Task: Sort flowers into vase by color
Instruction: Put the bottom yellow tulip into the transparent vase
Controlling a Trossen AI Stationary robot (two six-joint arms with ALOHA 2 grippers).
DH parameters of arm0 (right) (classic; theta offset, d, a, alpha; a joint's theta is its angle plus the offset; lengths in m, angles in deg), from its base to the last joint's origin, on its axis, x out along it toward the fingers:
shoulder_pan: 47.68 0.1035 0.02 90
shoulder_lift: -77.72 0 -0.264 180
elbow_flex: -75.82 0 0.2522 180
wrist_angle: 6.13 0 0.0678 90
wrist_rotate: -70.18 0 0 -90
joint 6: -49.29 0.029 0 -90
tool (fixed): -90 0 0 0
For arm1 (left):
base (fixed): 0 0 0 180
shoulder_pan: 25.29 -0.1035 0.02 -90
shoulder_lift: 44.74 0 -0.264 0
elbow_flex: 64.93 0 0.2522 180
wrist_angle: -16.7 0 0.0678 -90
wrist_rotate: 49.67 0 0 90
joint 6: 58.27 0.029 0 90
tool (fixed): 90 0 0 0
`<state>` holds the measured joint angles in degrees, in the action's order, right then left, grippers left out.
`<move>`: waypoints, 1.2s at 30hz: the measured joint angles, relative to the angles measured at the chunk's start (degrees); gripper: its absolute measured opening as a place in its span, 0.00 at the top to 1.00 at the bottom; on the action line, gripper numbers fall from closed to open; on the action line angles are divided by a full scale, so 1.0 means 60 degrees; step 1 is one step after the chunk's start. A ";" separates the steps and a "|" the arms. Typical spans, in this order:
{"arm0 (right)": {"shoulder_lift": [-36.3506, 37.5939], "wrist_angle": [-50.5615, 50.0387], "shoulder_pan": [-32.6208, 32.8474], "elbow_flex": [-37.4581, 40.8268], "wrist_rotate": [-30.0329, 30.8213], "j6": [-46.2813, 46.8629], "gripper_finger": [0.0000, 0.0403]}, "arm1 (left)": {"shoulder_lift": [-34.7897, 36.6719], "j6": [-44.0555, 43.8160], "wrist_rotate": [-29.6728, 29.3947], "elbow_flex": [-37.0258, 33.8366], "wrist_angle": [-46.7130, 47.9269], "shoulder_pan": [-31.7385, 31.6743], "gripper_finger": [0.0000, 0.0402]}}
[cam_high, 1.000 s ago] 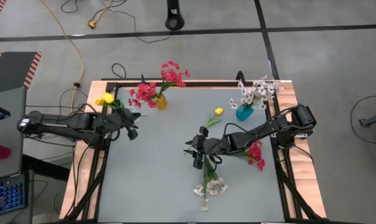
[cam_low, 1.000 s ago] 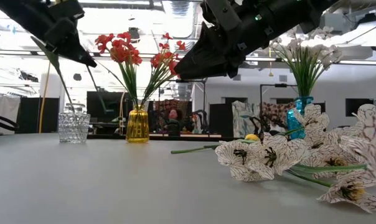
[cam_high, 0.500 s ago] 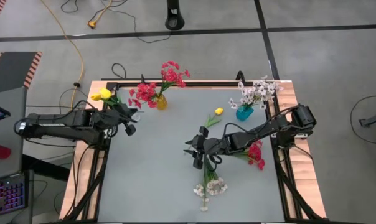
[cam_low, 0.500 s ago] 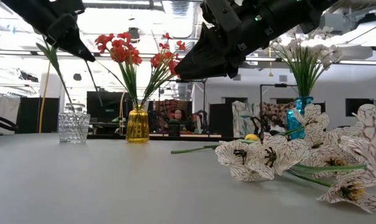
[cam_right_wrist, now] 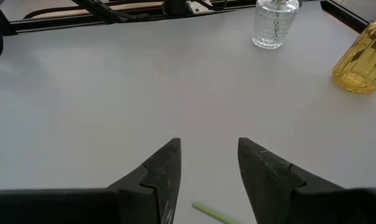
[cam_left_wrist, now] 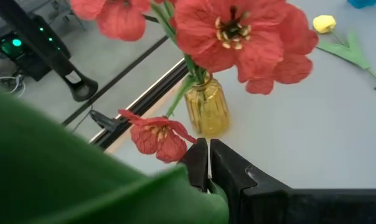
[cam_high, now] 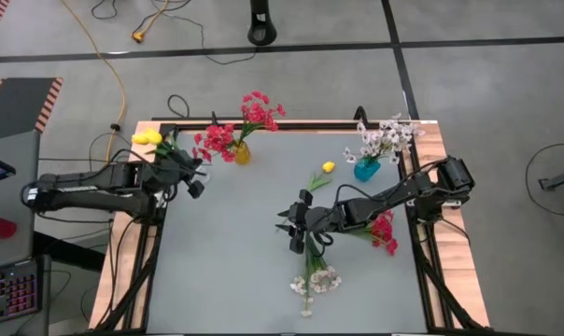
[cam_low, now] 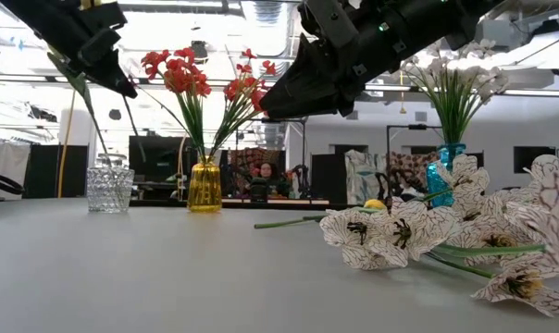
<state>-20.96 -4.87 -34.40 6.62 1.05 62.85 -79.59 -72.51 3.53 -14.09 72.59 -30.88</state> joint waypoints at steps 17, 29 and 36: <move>0.0000 0.0000 0.0000 0.0000 -0.0001 0.0000 0.54 | -0.0271 -0.0452 0.0091 0.1338 0.1673 -0.0415 1.00; 0.0000 0.0000 0.0000 0.0000 0.0002 0.0004 0.54 | -0.0317 -0.1173 0.0053 0.1340 0.2876 -0.0415 1.00; 0.0000 0.0000 0.0000 0.0000 -0.0001 0.0000 0.54 | -0.0317 -0.1279 0.0046 0.1339 0.2874 -0.0415 1.00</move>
<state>-20.96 -4.87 -34.40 6.62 1.04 62.85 -81.49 -80.19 3.81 -6.05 89.83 -33.37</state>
